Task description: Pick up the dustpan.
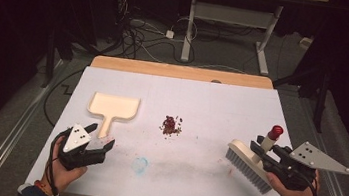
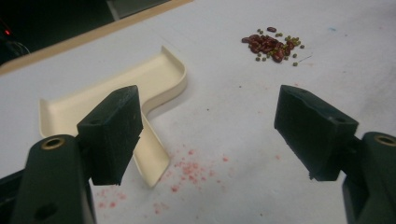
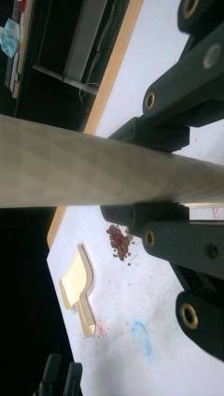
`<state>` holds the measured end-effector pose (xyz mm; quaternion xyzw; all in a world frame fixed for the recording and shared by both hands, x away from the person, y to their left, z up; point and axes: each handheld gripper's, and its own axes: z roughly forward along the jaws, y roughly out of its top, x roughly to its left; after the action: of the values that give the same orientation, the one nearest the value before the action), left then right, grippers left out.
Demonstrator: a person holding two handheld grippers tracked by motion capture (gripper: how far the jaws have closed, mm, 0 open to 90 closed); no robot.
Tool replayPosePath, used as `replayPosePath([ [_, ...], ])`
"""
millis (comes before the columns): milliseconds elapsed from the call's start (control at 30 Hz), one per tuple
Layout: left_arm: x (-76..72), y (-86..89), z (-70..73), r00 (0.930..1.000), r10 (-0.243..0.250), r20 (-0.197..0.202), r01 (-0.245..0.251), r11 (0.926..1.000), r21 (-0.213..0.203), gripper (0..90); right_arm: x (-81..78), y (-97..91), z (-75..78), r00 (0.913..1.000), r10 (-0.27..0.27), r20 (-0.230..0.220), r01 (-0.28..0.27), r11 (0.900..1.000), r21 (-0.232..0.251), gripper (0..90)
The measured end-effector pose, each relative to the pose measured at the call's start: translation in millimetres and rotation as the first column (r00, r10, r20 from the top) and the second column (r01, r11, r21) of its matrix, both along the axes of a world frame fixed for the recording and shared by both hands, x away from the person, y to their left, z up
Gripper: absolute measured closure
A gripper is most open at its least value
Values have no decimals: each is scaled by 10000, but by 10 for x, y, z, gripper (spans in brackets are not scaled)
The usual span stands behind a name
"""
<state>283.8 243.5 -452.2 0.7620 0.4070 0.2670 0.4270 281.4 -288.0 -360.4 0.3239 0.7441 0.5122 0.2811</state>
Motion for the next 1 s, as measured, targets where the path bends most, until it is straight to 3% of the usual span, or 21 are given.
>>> replayPosePath([
  [67,7,32,1,9995,-154,-274,154,9999,1,223,4,0,-14,10000,-22,-41,22,10000,-30,697],
  [300,-29,26,-16,9982,-495,-349,514,9972,542,192,1,11,-19,10000,-59,-6,59,10000,-12,697],
  [433,-64,40,3,9993,-210,-314,233,9968,760,193,8,22,-3,9999,-49,135,49,10000,-45,697],
  [733,-25,7,71,9953,434,-866,-337,9933,1101,198,26,21,-4,9998,-99,176,100,9999,-88,697],
  [767,94,9,74,9846,1074,-1381,-843,9830,1630,202,28,22,-5,9998,-107,184,108,9999,-76,697],
  [800,157,20,75,9796,1253,-1573,-998,9819,1610,204,32,23,-6,9997,-114,196,116,9999,-79,697],
  [933,557,59,16,9304,2067,-3028,-1677,9744,1501,238,61,32,-27,9998,-139,135,141,9998,-139,697],
  [1000,669,59,-19,9176,2079,-3389,-1738,9764,1285,256,62,41,-32,9998,-128,126,131,9997,-198,697],
])
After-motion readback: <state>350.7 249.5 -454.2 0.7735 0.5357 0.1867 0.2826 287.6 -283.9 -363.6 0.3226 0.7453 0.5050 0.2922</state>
